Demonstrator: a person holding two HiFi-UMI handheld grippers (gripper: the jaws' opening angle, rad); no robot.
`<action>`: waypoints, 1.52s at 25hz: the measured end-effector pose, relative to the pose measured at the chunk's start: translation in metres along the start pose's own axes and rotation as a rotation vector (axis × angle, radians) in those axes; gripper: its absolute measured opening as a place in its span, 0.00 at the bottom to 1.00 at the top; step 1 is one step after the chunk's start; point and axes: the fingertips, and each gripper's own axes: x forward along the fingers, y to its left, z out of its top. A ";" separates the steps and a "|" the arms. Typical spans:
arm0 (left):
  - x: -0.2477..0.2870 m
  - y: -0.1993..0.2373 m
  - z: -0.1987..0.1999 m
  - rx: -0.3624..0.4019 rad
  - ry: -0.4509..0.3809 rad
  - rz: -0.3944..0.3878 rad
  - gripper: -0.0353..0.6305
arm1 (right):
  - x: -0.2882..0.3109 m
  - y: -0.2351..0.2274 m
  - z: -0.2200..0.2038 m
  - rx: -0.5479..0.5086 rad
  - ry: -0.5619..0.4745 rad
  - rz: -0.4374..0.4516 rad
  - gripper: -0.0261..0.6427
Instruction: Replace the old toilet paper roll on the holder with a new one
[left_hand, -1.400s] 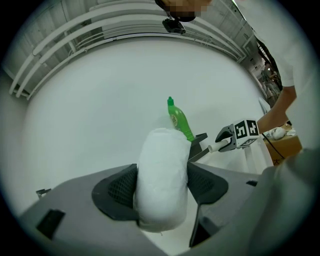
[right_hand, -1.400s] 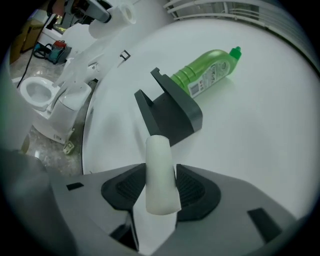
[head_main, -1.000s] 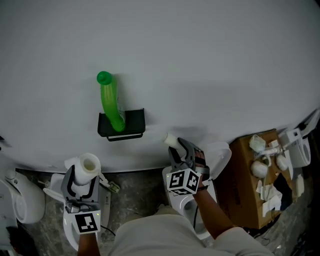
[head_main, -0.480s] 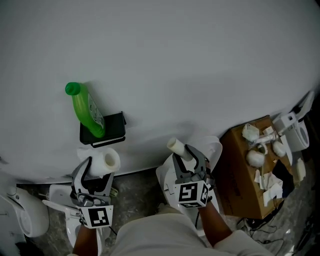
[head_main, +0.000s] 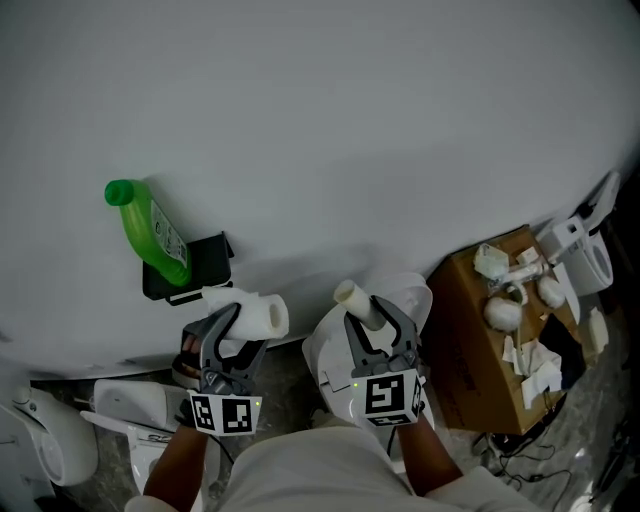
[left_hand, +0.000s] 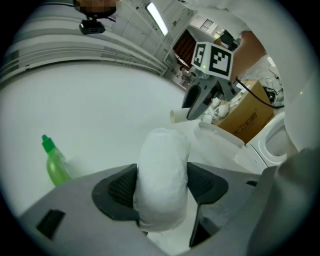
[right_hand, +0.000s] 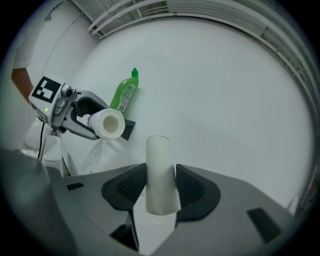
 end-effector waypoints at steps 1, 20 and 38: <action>0.008 -0.008 0.003 0.035 -0.005 -0.021 0.51 | -0.003 -0.003 0.000 0.000 -0.001 -0.007 0.32; 0.082 -0.017 -0.061 0.343 0.252 -0.039 0.51 | -0.008 -0.006 -0.008 0.015 0.002 0.012 0.32; 0.053 0.007 -0.105 0.294 0.378 0.044 0.51 | 0.004 0.014 0.003 -0.005 -0.023 0.076 0.31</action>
